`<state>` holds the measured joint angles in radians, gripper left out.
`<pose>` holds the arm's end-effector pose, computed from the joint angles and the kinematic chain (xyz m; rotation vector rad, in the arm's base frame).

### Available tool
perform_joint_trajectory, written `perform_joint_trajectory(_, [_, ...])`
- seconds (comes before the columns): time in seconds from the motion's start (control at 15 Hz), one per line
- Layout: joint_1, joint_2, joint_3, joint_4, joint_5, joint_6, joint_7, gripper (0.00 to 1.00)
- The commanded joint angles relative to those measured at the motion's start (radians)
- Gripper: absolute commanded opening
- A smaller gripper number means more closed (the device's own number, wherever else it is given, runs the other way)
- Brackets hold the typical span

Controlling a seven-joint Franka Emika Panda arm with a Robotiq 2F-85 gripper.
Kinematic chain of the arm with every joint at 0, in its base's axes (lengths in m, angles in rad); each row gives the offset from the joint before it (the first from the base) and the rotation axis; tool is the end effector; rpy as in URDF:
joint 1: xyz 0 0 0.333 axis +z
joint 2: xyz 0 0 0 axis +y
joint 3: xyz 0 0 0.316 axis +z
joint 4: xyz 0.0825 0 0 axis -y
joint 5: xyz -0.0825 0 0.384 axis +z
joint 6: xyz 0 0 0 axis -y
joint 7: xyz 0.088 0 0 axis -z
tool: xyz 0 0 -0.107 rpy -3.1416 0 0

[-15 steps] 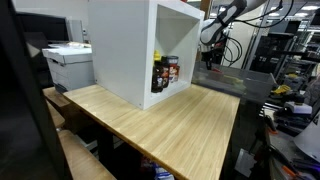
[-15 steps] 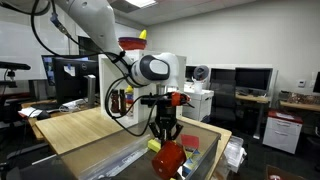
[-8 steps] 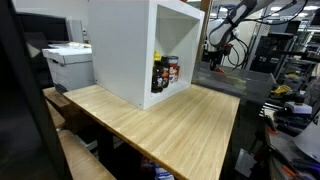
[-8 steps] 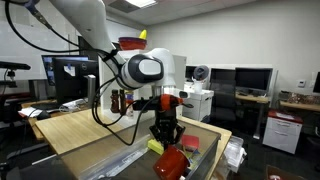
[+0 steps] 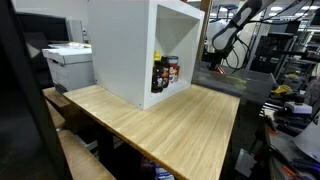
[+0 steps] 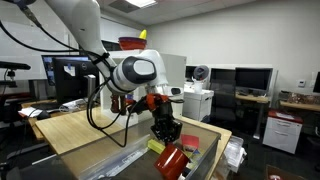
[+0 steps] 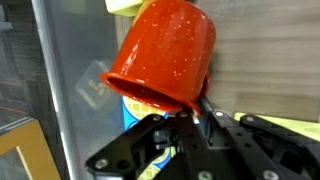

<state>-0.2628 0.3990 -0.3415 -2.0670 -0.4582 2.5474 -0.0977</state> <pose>0.5001 -0.3323 0.2561 2.7320 -0.1407 -0.0856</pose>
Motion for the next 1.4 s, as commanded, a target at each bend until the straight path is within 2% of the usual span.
perform_joint_trajectory(0.0, [0.069, -0.042, -0.059, -0.056, -0.101, 0.042, 0.153, 0.03])
perform_joint_trajectory(0.33, [0.092, -0.041, -0.063, -0.061, -0.142, 0.040, 0.199, 0.03])
perform_joint_trajectory(0.73, [0.082, -0.028, -0.069, -0.064, -0.111, 0.108, 0.262, 0.03])
perform_joint_trajectory(1.13, [0.116, -0.014, -0.114, -0.057, -0.147, 0.132, 0.361, 0.03])
perform_joint_trajectory(1.33, [0.156, -0.002, -0.156, -0.043, -0.214, 0.124, 0.472, 0.03])
